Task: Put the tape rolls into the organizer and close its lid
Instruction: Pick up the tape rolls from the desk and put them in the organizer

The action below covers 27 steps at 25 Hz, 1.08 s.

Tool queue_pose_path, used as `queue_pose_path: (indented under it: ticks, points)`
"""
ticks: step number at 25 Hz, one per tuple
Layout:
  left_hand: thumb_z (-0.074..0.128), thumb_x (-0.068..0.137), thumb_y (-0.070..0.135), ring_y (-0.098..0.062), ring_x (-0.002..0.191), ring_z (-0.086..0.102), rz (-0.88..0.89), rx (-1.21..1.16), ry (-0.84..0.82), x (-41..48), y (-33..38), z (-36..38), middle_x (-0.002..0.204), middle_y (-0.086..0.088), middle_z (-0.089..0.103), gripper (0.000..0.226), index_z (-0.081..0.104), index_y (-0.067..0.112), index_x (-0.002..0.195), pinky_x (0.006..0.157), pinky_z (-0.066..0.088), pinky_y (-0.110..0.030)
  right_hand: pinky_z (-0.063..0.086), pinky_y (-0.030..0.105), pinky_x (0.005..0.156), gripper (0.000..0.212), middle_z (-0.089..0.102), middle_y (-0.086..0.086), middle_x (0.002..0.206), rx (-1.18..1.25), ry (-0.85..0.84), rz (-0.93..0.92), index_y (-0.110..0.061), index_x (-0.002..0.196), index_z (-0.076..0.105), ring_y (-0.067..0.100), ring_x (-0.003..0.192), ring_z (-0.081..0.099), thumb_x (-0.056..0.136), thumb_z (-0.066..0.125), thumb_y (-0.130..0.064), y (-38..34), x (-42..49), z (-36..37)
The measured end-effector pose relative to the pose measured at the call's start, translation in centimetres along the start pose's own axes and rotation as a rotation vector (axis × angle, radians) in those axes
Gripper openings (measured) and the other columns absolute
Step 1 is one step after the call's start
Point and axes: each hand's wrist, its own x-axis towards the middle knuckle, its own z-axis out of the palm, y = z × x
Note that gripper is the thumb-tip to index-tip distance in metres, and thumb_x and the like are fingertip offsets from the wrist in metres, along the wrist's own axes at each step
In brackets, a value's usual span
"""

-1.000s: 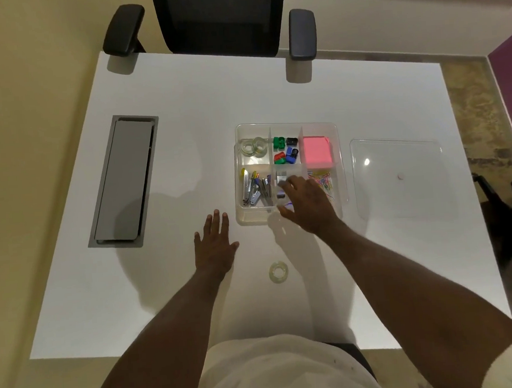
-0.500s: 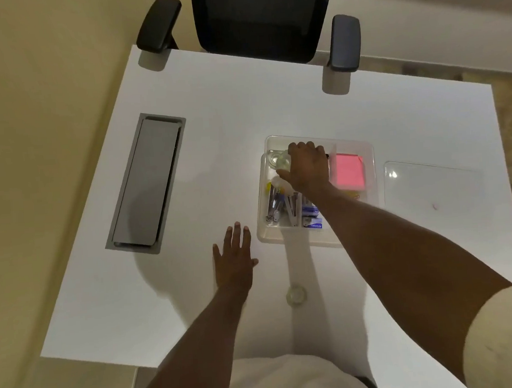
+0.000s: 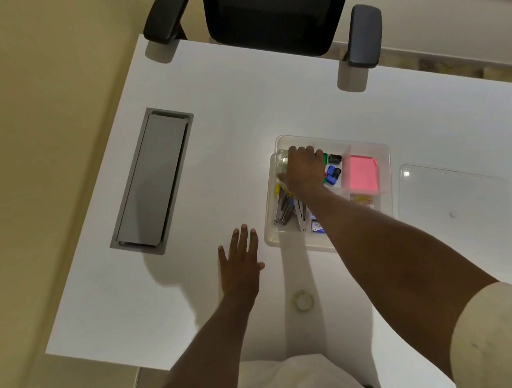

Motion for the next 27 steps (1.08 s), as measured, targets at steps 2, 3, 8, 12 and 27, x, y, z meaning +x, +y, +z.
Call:
queue_pose_path:
  ticks: [2, 3, 8, 12, 27]
  points:
    - [0.049, 0.102, 0.047, -0.024, 0.155, -0.023, -0.001, 0.006, -0.007, 0.0, 0.1, -0.1, 0.167, -0.003, -0.029, 0.091, -0.018, 0.024, 0.16, 0.127, 0.006, -0.058, 0.042, 0.044, 0.096, 0.048, 0.069, 0.01, 0.106, 0.017, 0.039, -0.008, -0.01, 0.113, 0.062, 0.03, 0.108, 0.06, 0.084, 0.074, -0.047, 0.4, -0.8, -0.5]
    - [0.049, 0.102, 0.047, -0.025, 0.155, -0.023, 0.0, 0.011, -0.013, 0.0, 0.2, -0.2, 0.167, -0.003, -0.028, 0.091, -0.017, 0.024, 0.16, 0.127, 0.006, -0.059, 0.042, 0.043, 0.094, 0.043, 0.069, 0.009, 0.104, 0.025, 0.067, -0.015, -0.011, 0.111, 0.063, 0.03, 0.106, 0.061, 0.084, 0.074, -0.042, 0.7, -1.4, -0.7]
    - [0.051, 0.102, 0.046, -0.026, 0.157, -0.018, -0.011, 0.031, -0.026, 0.1, 0.3, -0.6, 0.169, -0.005, -0.022, 0.091, -0.013, 0.022, 0.161, 0.126, 0.012, -0.06, 0.044, 0.042, 0.087, 0.029, 0.069, 0.006, 0.096, 0.087, 0.162, -0.081, -0.012, 0.104, 0.066, 0.028, 0.094, 0.061, 0.084, 0.075, -0.031, 1.8, -5.9, -0.4]
    - [0.053, 0.102, 0.043, -0.027, 0.158, -0.014, 0.008, 0.006, -0.002, -0.1, 0.3, -0.7, 0.17, -0.005, -0.019, 0.088, -0.008, 0.021, 0.162, 0.125, 0.012, -0.06, 0.046, 0.041, 0.084, 0.022, 0.068, 0.006, 0.093, 0.11, 0.236, -0.189, -0.012, 0.103, 0.064, 0.026, 0.088, 0.06, 0.09, 0.07, -0.03, 2.4, -10.7, 0.8]
    - [0.045, 0.105, 0.041, -0.026, 0.157, -0.019, 0.019, 0.041, -0.034, -1.1, -0.7, 0.1, 0.168, -0.005, -0.026, 0.084, -0.015, 0.019, 0.16, 0.126, 0.011, -0.059, 0.045, 0.038, 0.093, 0.062, 0.056, 0.001, 0.13, 0.317, -0.211, -0.272, -0.021, 0.135, 0.049, 0.023, 0.11, 0.056, 0.089, 0.055, -0.062, 5.7, -30.9, 9.8]
